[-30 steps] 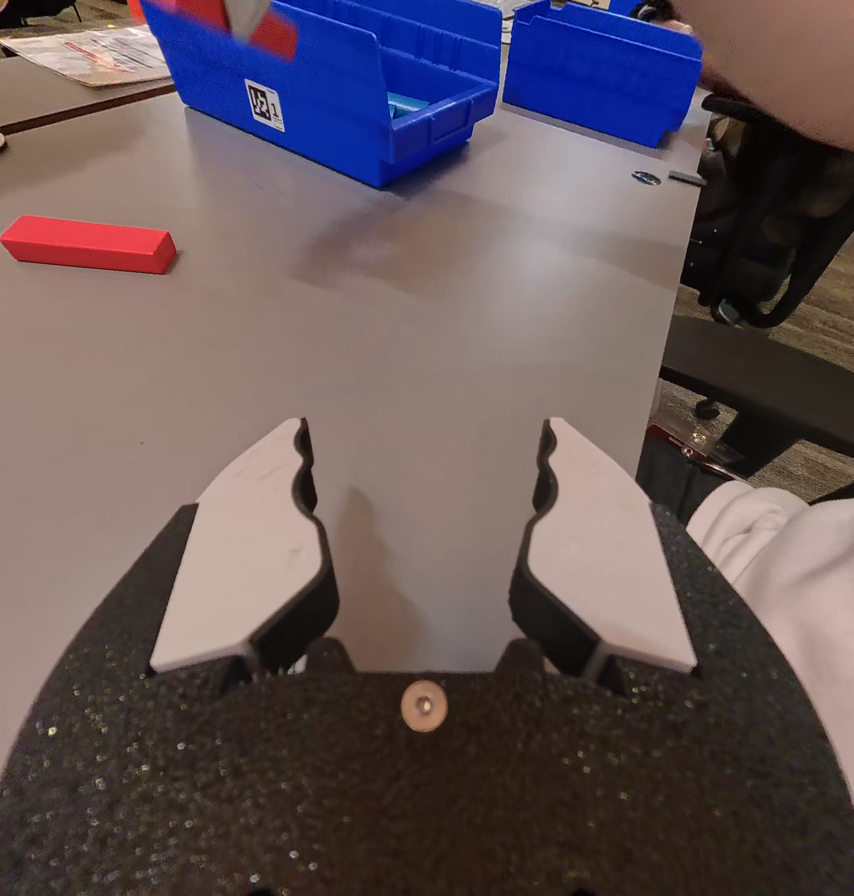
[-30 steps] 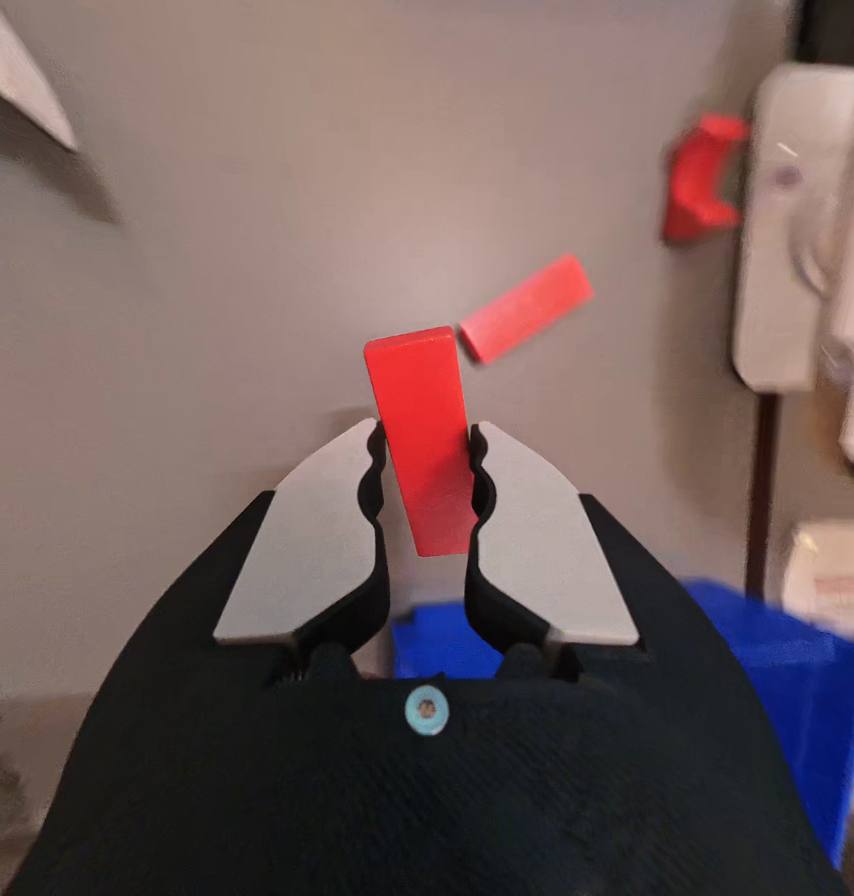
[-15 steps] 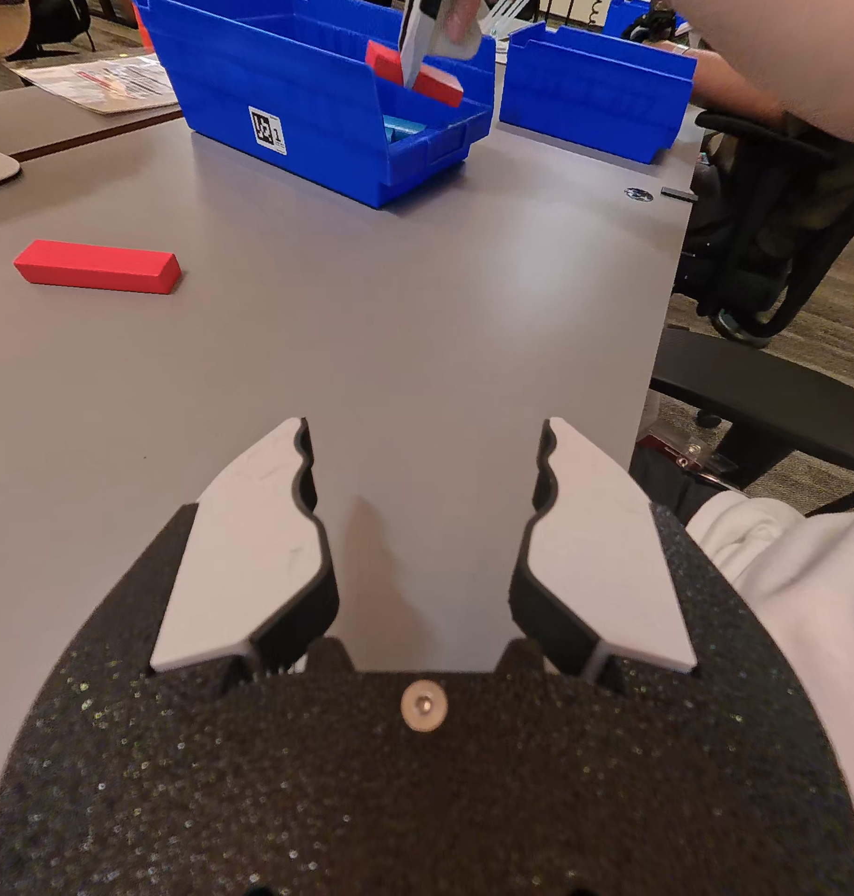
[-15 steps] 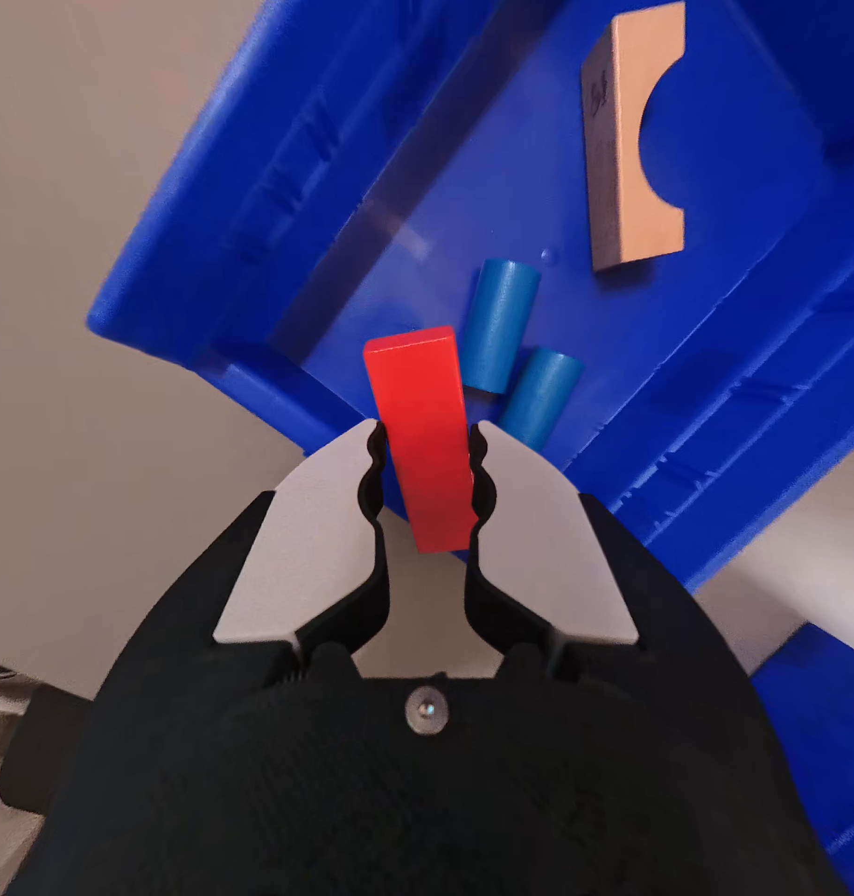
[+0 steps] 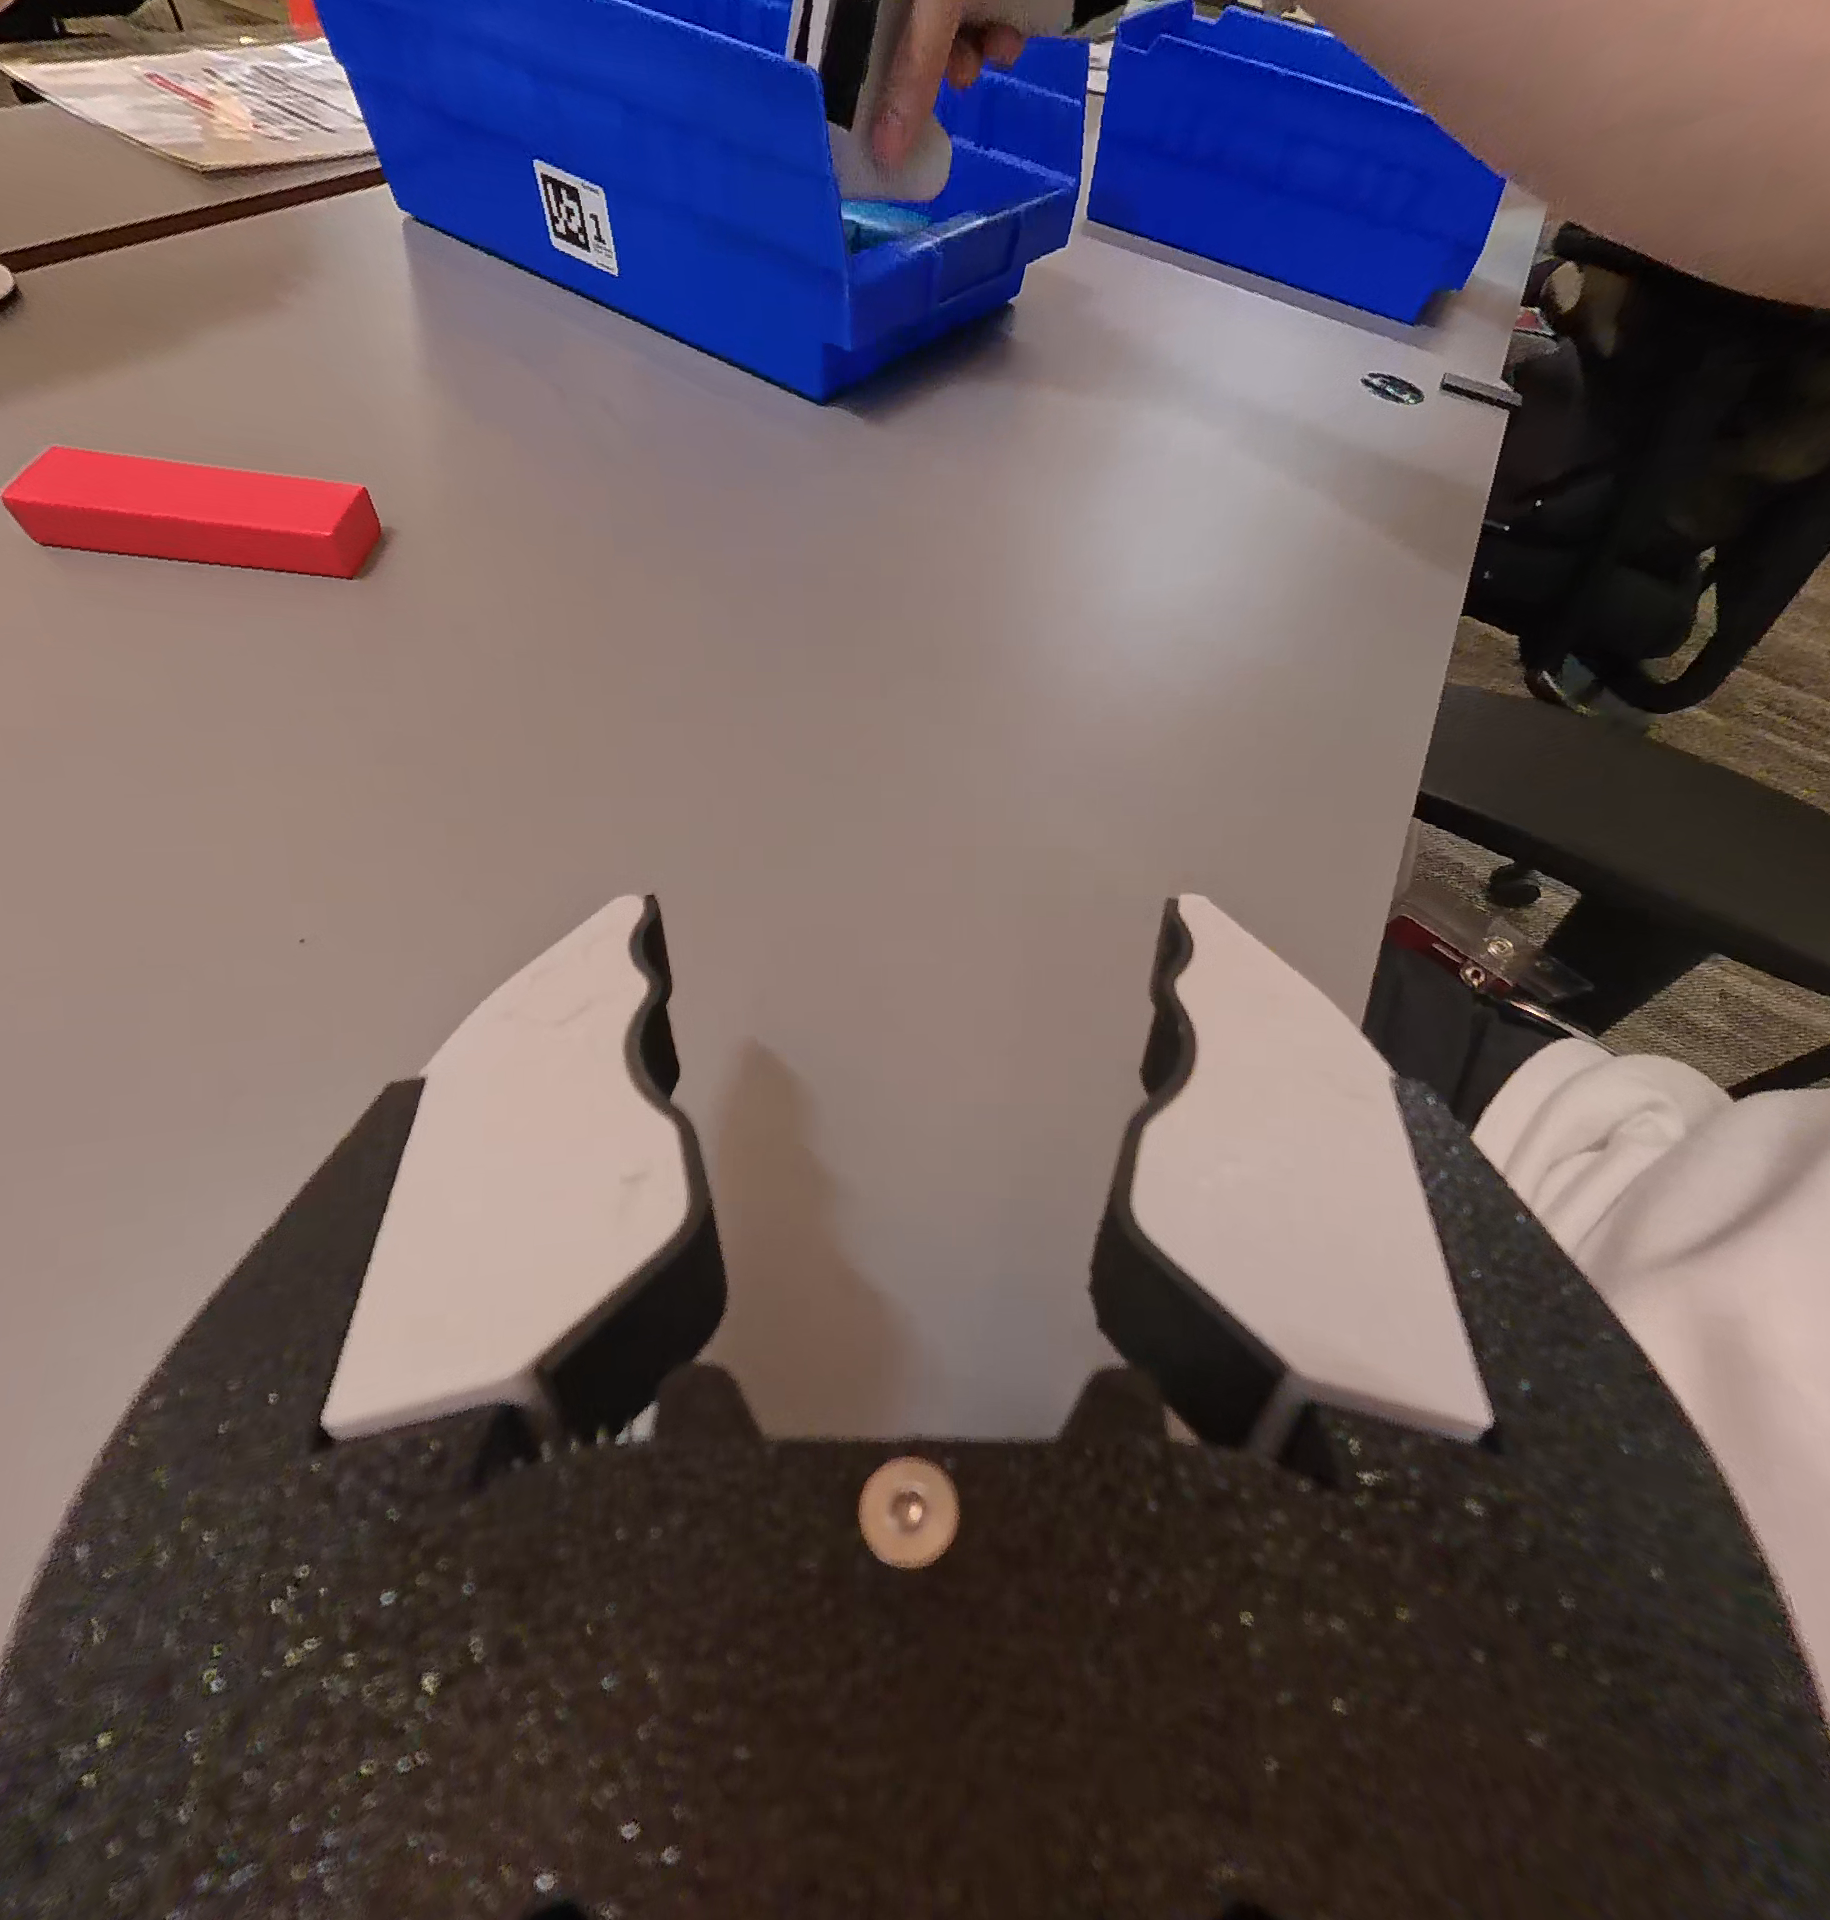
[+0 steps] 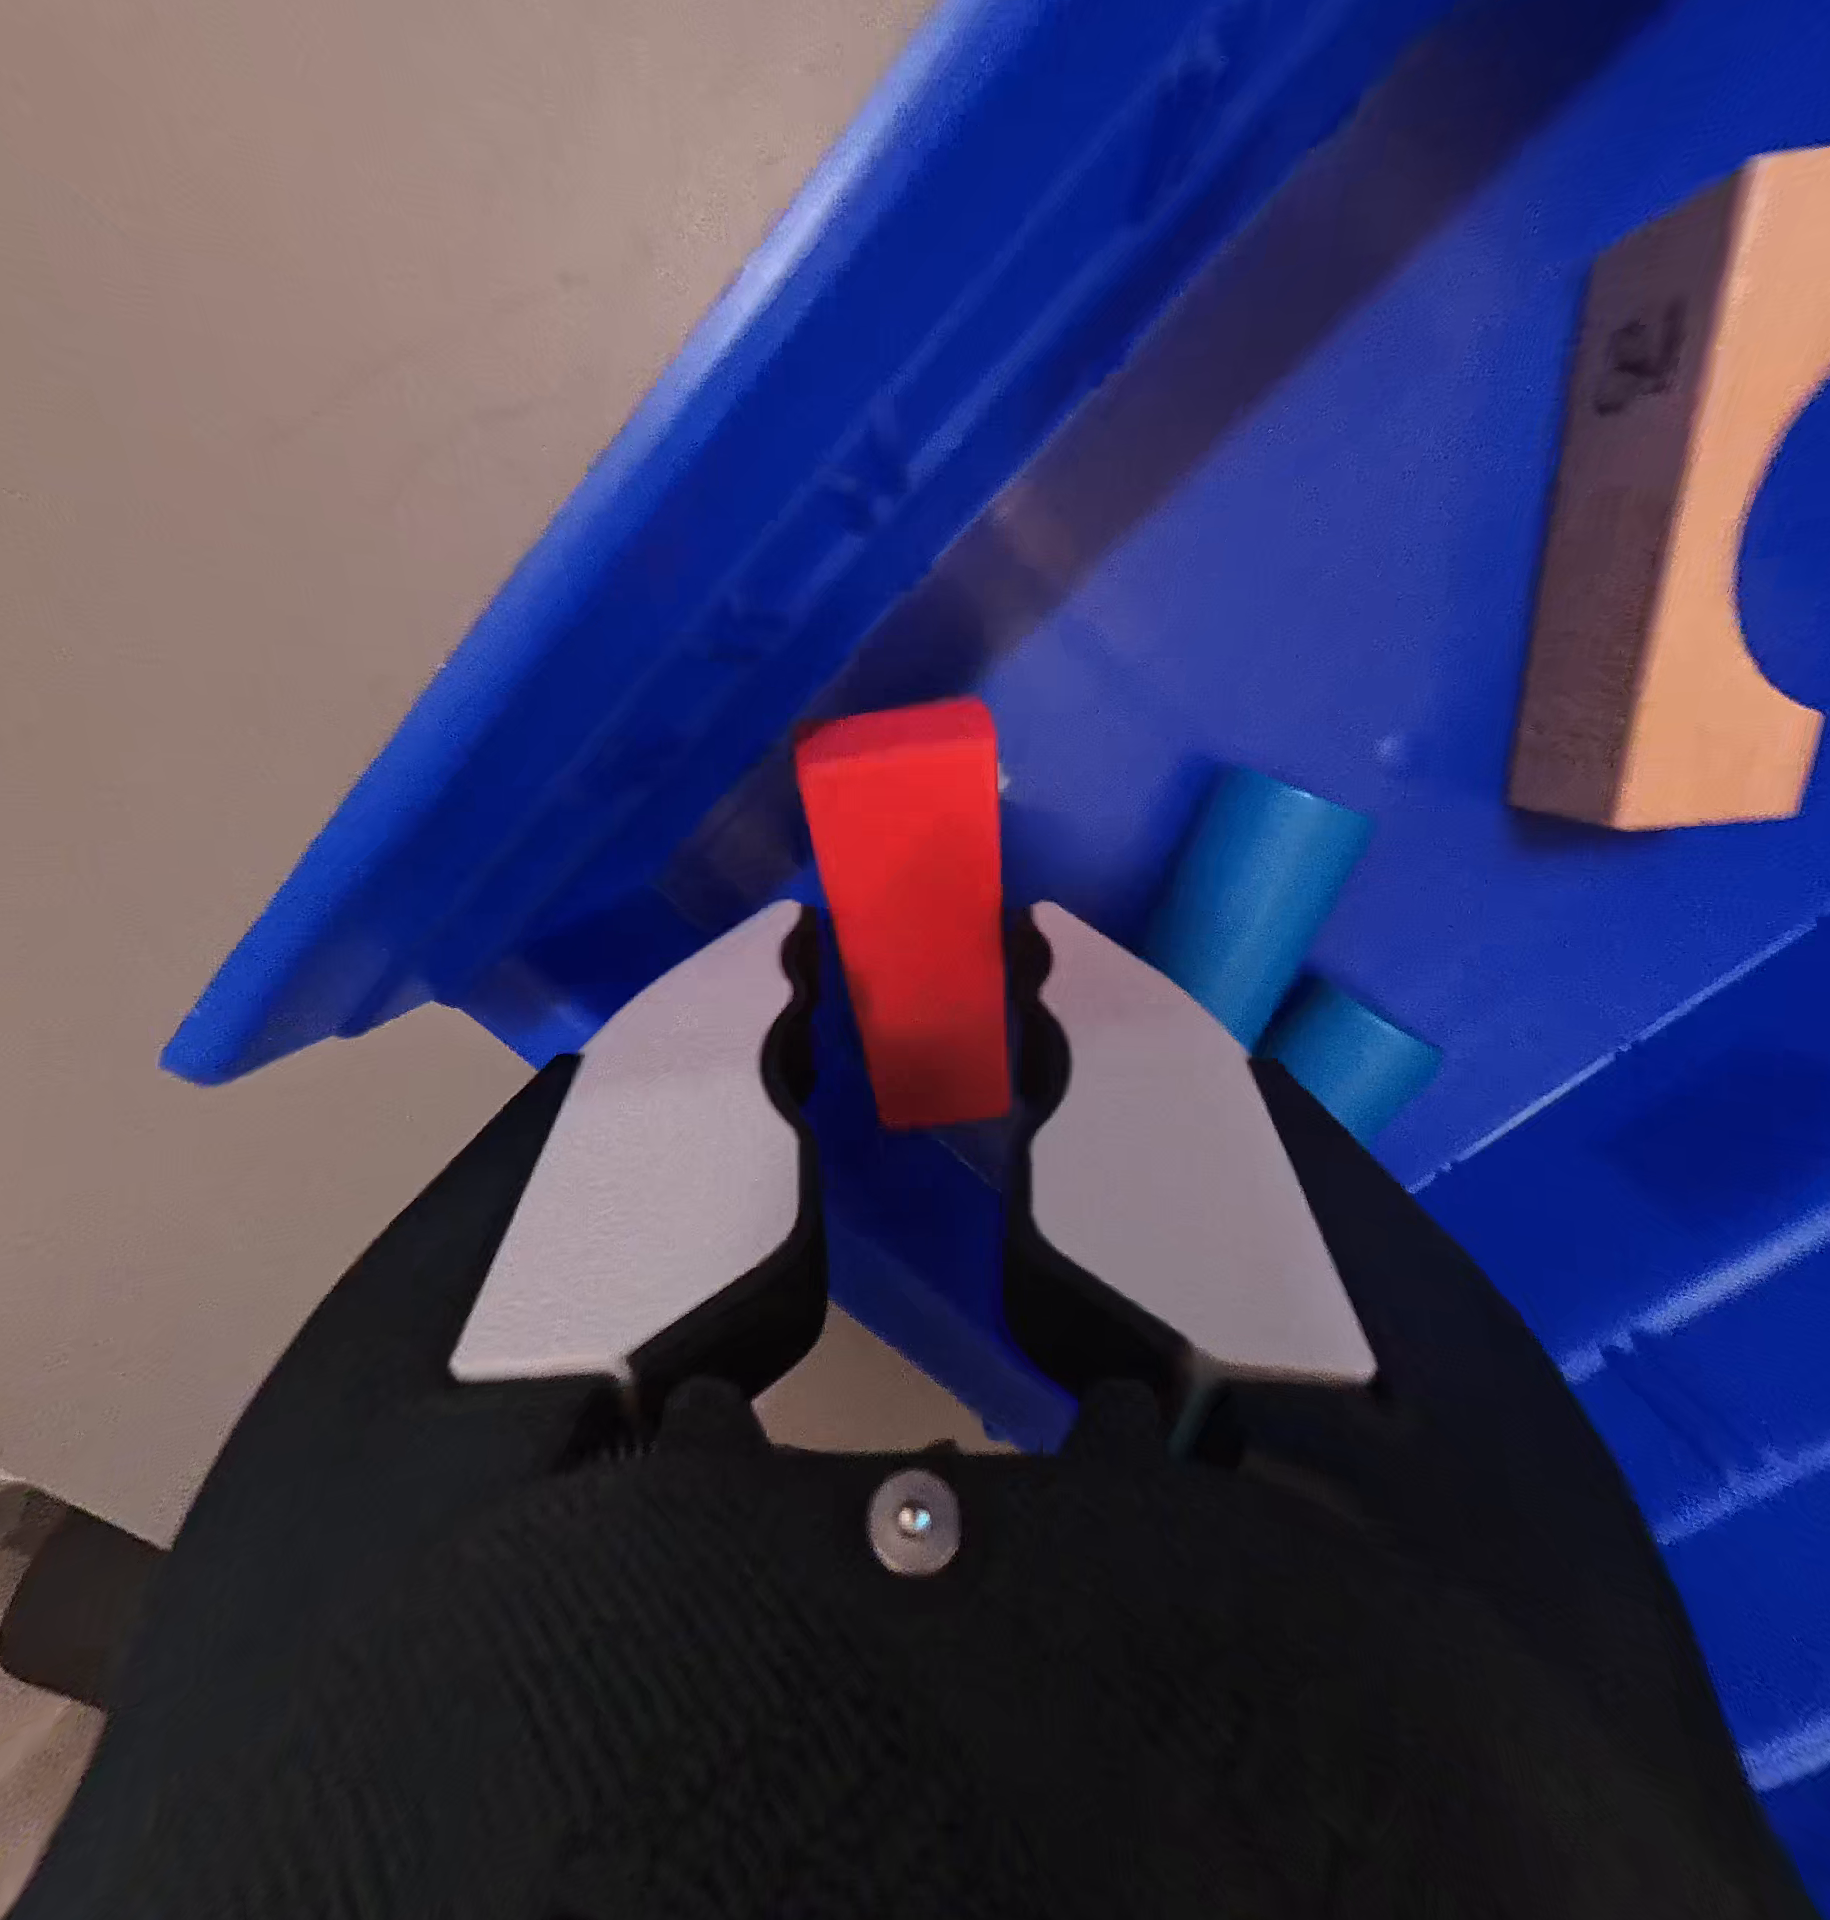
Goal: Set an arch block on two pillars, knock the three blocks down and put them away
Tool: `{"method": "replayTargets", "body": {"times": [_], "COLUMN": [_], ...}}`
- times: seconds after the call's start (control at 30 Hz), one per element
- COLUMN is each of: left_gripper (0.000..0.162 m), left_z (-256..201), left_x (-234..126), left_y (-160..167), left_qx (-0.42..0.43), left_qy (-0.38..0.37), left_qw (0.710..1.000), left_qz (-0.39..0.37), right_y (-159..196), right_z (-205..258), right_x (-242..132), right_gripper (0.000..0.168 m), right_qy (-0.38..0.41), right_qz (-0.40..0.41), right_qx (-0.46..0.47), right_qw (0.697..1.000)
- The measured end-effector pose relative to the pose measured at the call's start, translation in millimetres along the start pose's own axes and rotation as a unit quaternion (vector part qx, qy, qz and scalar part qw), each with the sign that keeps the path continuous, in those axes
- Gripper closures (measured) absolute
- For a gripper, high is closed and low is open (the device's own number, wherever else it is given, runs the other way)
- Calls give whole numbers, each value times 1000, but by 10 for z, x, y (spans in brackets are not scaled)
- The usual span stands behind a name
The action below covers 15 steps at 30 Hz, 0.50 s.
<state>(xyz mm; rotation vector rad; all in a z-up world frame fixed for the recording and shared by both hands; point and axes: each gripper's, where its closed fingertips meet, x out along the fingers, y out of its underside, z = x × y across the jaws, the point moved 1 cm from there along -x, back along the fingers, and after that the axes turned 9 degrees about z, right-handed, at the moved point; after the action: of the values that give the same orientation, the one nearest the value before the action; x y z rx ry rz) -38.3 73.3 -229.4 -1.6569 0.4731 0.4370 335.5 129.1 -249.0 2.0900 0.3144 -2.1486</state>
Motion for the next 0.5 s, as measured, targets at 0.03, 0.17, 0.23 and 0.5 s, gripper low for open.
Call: {"method": "replayTargets", "body": {"times": [0.03,0.17,0.23,0.5], "left_gripper": [74,74,74,74], "left_z": [4,15,27,50], "left_x": [-1,-24,-36,-93], "left_y": [2,-6,-6,-49], "left_qx": [-1,-3,-4,-15], "left_qy": [0,0,-1,-1], "left_qw": [1000,1000,1000,1000], "left_qz": [0,-5,-7,-20], "right_y": [-23,-119,-226,-1111], "right_z": [-1,-157,-189,1012], "right_x": [22,-190,-493,-907], "right_gripper": [117,94,93,76], "right_qy": [5,82,121,47], "right_qz": [-1,-28,-68,-200], "right_qx": [-5,2,18,-146], "right_qw": [1000,996,990,968]}}
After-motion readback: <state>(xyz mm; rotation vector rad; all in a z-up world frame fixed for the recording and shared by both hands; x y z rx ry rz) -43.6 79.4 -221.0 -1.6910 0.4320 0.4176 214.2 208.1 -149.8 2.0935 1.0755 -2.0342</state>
